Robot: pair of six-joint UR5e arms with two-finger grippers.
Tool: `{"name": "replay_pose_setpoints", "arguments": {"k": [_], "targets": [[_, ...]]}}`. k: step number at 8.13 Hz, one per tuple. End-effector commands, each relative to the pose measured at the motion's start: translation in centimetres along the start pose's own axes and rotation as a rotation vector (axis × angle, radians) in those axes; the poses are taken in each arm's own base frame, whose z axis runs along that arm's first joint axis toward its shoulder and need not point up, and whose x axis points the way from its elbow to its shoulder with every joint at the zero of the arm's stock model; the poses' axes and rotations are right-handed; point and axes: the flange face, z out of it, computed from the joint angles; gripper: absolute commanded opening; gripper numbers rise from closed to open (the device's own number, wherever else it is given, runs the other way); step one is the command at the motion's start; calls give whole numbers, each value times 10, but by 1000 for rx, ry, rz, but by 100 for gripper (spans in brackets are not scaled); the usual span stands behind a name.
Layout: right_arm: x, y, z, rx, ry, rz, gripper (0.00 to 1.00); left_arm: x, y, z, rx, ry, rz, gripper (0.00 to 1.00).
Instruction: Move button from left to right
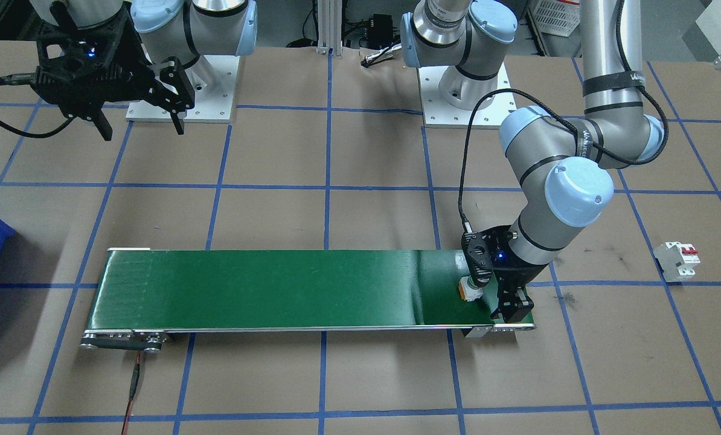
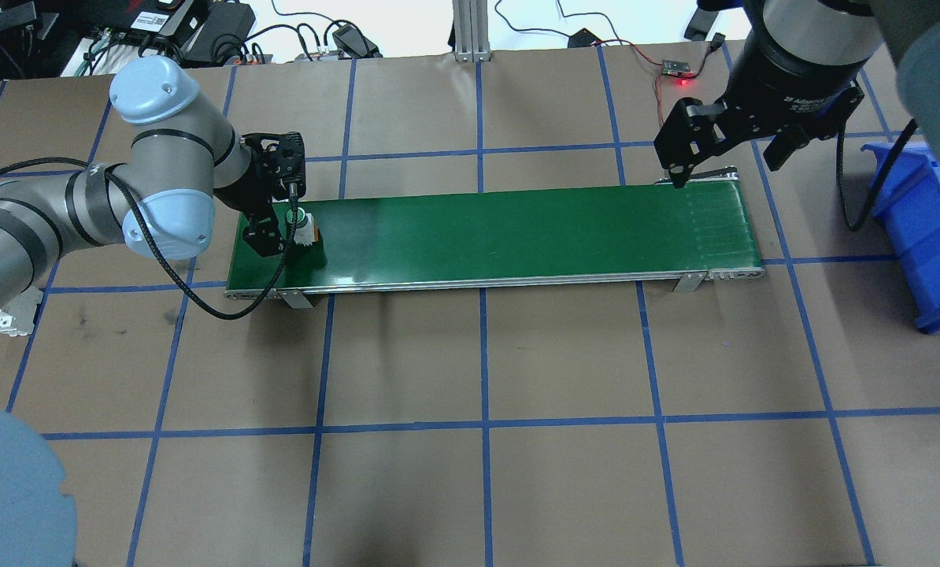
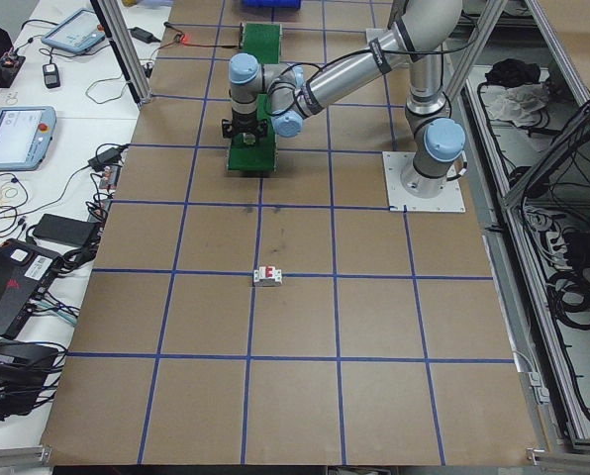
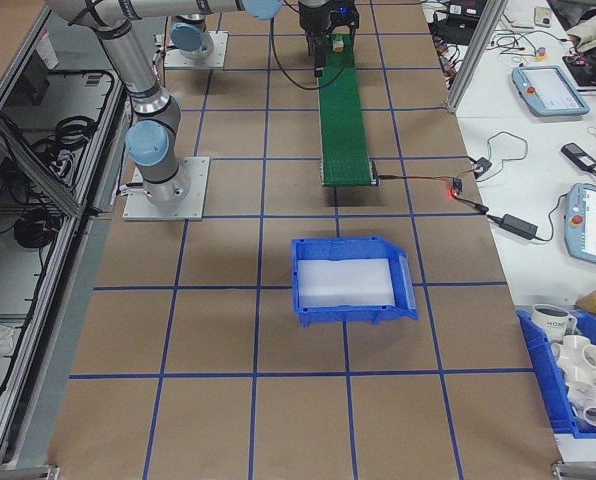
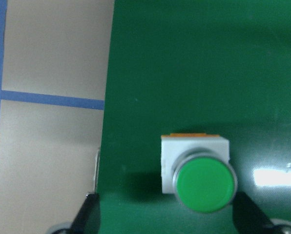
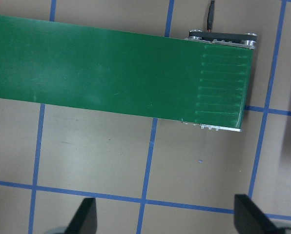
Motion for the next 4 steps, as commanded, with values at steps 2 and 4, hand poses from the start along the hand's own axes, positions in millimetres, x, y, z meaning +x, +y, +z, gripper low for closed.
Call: {"name": "replay_pose_setpoints", "arguments": {"k": [2,4], "targets": [[0,0,0,2,3,-6,100,-2,0,2,1,-7,-2,100],[-1,1,-1,0,-5,-8,100,-2,0,2,4,-7,-2,100]]}}
